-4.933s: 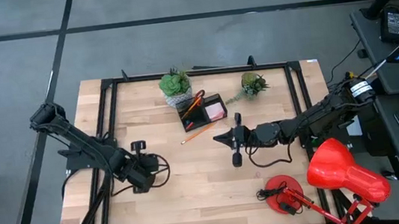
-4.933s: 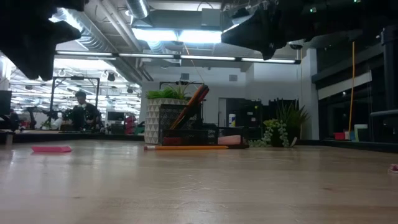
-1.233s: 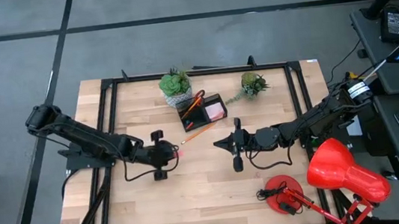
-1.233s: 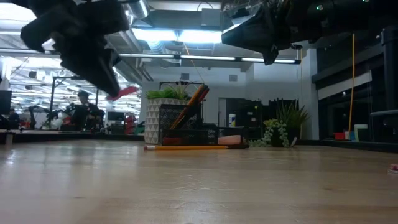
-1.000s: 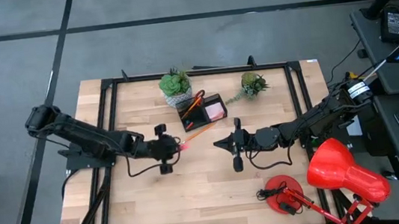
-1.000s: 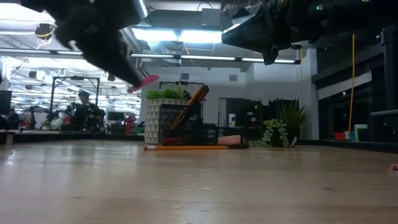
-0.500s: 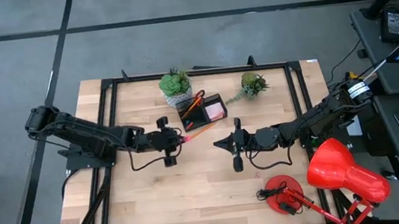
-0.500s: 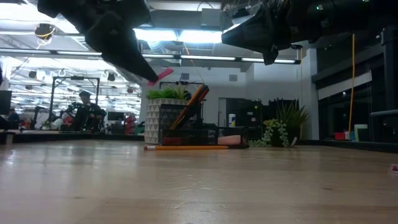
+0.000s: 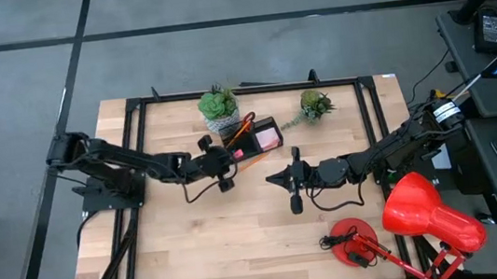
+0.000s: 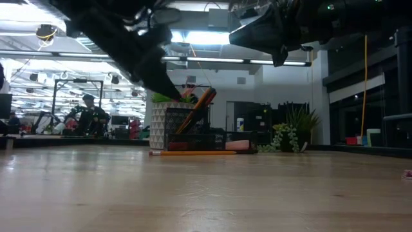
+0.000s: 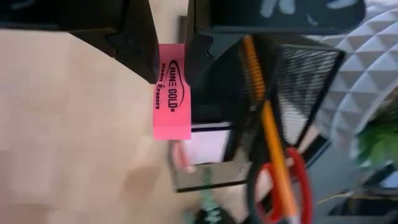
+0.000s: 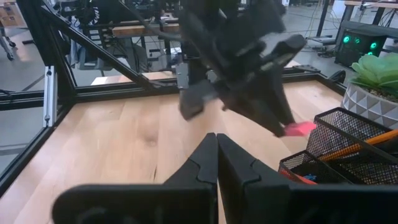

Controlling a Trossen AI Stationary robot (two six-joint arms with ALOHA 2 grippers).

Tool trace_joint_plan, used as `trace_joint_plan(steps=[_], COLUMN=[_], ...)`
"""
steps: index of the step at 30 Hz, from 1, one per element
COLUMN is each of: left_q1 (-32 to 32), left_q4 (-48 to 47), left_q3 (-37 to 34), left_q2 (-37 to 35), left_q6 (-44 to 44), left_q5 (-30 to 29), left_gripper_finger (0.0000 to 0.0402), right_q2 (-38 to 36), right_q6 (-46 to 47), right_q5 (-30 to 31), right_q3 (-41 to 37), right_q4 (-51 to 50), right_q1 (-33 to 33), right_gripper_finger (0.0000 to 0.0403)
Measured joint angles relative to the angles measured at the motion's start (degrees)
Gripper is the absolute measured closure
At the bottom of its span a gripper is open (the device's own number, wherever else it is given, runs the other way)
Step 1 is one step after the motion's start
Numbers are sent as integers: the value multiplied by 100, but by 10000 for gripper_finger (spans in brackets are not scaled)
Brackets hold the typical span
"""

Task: Pick and place office supplies into organizer
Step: Put the pink eraser into the black desk organizer

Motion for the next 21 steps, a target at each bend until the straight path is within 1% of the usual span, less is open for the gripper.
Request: trace_joint_plan(steps=[6, 11, 16, 21], left_q1=[154, 240, 306, 331], left_q4=[156, 622, 689, 711], left_q3=[0, 0, 2, 2], left_q2=[414, 730, 825, 822], left_q6=[-288, -348, -355, -363], left_q5=[-254, -457, -656, -657], left_gripper_finger=[345, 345, 345, 345], right_q2=[0, 0, 0, 0], right_q6=[-39, -115, -115, -113], right_q5=[0, 2, 2, 2], right_q3=[0, 0, 0, 0], right_q4=[-2, 0, 0, 0], right_q1=[-1, -1, -1, -1], right_gripper_finger=[398, 398, 398, 398])
